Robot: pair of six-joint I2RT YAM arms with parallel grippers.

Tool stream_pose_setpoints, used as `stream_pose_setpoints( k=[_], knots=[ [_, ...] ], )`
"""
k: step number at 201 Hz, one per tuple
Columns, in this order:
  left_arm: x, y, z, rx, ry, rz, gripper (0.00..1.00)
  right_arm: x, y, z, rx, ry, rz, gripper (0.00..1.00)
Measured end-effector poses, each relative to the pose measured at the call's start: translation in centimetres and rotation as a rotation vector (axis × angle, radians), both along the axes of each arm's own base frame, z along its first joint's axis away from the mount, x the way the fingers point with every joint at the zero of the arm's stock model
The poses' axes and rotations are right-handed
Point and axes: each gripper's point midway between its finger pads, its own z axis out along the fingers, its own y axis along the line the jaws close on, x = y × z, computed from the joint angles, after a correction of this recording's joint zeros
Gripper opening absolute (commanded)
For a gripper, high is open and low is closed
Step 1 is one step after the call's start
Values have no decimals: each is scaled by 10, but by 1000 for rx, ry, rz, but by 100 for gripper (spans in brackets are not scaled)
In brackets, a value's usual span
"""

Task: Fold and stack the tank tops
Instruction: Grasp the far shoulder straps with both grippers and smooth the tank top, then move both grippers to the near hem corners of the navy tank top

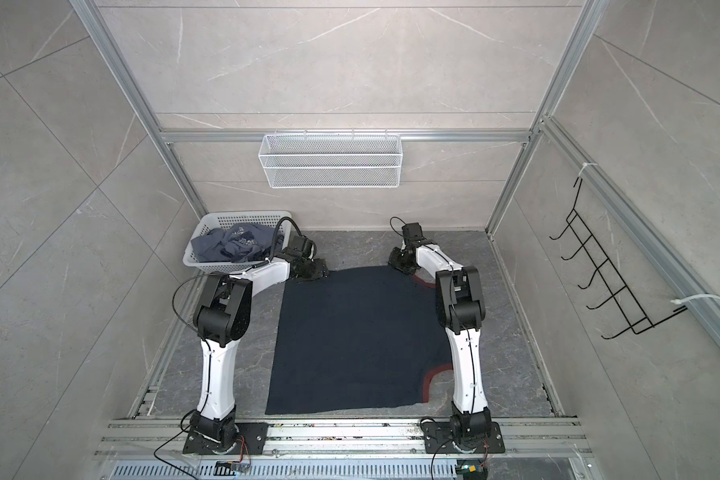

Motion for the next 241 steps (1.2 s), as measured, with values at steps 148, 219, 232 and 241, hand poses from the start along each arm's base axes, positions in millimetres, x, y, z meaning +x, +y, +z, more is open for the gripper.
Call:
stream_pose_setpoints(
  k=[148, 219, 232, 241],
  knots=[
    [-60, -48, 122, -16, -78, -110, 84, -140, -61, 94, -110, -41, -42, 67],
    [-216, -15, 44, 10, 115, -95, 84, -269, -187, 72, -65, 55, -465, 69],
    [-235, -6, 32, 7, 132, -82, 84, -281, -196, 68, -54, 70, -515, 69],
    [-246, 0, 27, -2, 134, -73, 84, -289, -204, 63, -49, 87, -551, 69]
  ],
)
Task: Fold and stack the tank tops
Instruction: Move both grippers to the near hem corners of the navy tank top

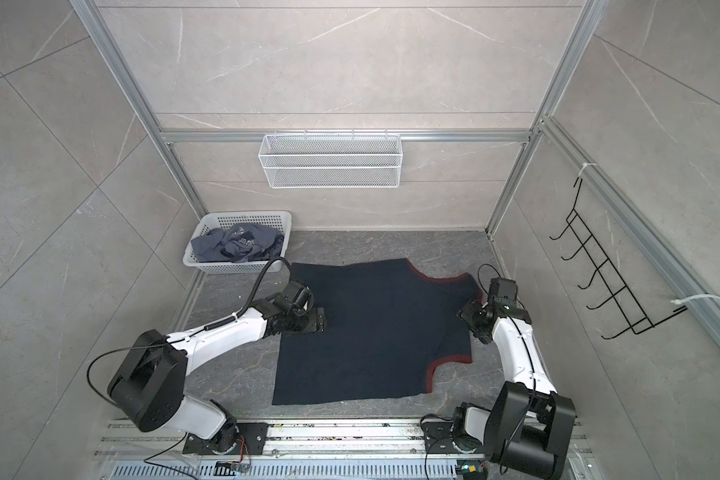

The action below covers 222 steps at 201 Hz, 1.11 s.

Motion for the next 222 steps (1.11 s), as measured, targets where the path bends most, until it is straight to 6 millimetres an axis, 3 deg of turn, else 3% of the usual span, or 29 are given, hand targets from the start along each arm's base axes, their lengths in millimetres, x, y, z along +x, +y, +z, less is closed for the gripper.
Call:
stream_pose_setpoints(
  k=[18, 55, 96, 126, 144, 174, 199, 222],
  knots=[
    [-18, 10, -10, -19, -4, 14, 84, -9, -6, -10, 37, 15, -41, 68],
    [-33, 24, -29, -26, -3, 42, 84, -14, 5, -31, 126, 59, -43, 73],
    [-31, 24, -32, -44, -33, 53, 84, -21, 8, -47, 147, 109, -48, 80],
    [-29, 23, -31, -49, -45, 55, 84, -24, 7, -59, 148, 155, -41, 78],
    [-28, 24, -31, -45, -47, 57, 84, -26, 9, -67, 156, 182, -28, 69],
    [-26, 29, -32, -24, -57, 76, 84, -27, 11, -69, 152, 188, -11, 45],
    [-24, 35, -33, -5, -62, 95, 84, -25, 17, -65, 103, 197, 48, 24],
    [-21, 36, -34, -3, -66, 105, 84, -14, 27, -53, 32, 202, 110, 13]
  ],
)
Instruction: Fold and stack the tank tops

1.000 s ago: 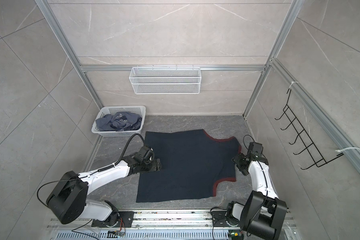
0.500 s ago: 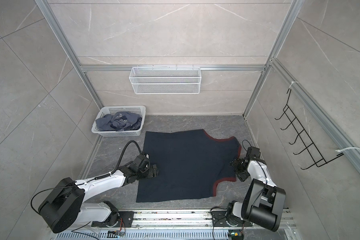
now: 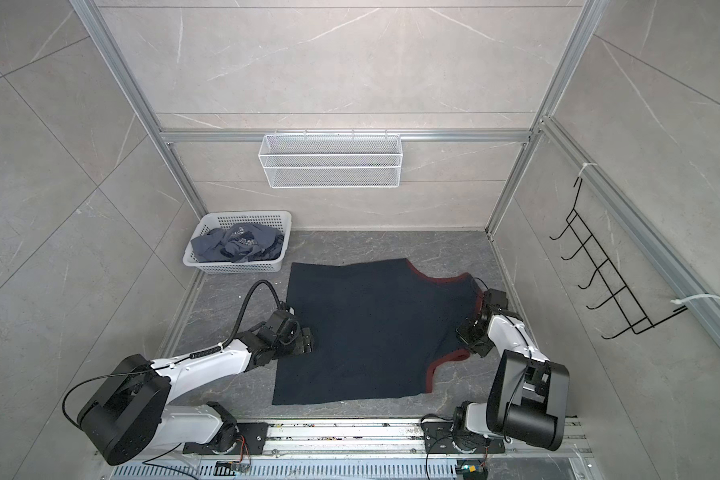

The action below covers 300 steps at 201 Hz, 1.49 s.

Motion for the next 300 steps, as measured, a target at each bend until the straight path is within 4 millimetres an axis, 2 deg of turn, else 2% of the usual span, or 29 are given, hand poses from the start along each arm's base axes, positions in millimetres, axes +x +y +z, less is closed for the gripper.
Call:
stream_pose_setpoints(
  k=[47, 68, 77, 112, 147, 189, 232, 270, 300],
  knots=[
    [6, 3, -1, 0, -6, 21, 84, 24, 11, 33, -186, -22, 120, 11],
    [14, 4, -2, -5, -23, 39, 84, 30, 15, 39, -228, -20, 151, 11],
    [18, 4, -2, -7, -32, 48, 84, 31, 19, 36, -225, -12, 164, 13],
    [30, 6, -3, -16, -61, 71, 84, 30, 42, 18, -121, 6, 188, 36],
    [34, 7, -4, -19, -74, 81, 84, 32, 60, 2, -22, 18, 201, 50],
    [39, 9, -4, -20, -86, 97, 84, 28, 61, -4, -15, 30, 185, 65],
    [41, 12, -3, -24, -88, 114, 84, 0, 59, -19, -7, 75, 133, 77],
    [42, 13, -4, -30, -84, 135, 84, -1, 53, -9, -37, 36, 88, 84],
    [44, 15, -3, -41, -84, 160, 84, -8, 51, -19, -24, 52, 55, 90]
  ],
)
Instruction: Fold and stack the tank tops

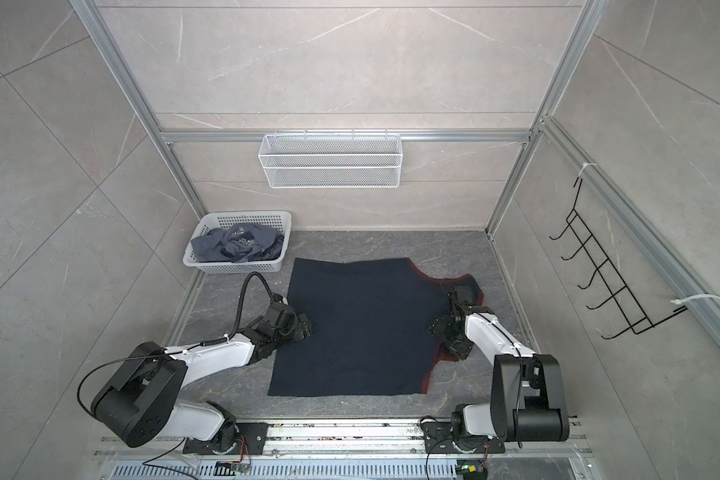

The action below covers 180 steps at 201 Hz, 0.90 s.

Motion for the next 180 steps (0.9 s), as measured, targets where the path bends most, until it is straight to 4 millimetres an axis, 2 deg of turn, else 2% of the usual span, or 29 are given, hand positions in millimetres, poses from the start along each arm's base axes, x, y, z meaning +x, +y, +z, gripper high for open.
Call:
stream_pose_setpoints(
  k=[30, 48, 81, 98, 131, 148, 165, 180],
  knots=[
    [6, 7, 1, -4, -12, 41, 84, 2, -2, -2, 31, -2, -40, 90],
    [7, 9, 1, -10, -17, 59, 84, 3, -10, -1, 41, -5, -83, 91],
    [8, 19, 2, -21, -24, 112, 84, -8, -61, -3, -38, 28, -235, 93],
    [9, 24, 2, -21, -27, 139, 84, -14, -74, -2, -84, 69, -251, 94],
    [8, 31, 2, -21, -33, 170, 84, 4, -97, 28, -194, 32, -232, 94],
    [6, 35, 2, -14, -37, 181, 84, 12, -99, 46, -208, -26, -223, 94],
    [6, 37, 2, -13, -37, 189, 84, 7, -94, 58, -195, -61, -216, 92],
    [6, 39, 2, -9, -40, 203, 84, -3, -87, 58, -170, -75, -215, 88]
  ],
)
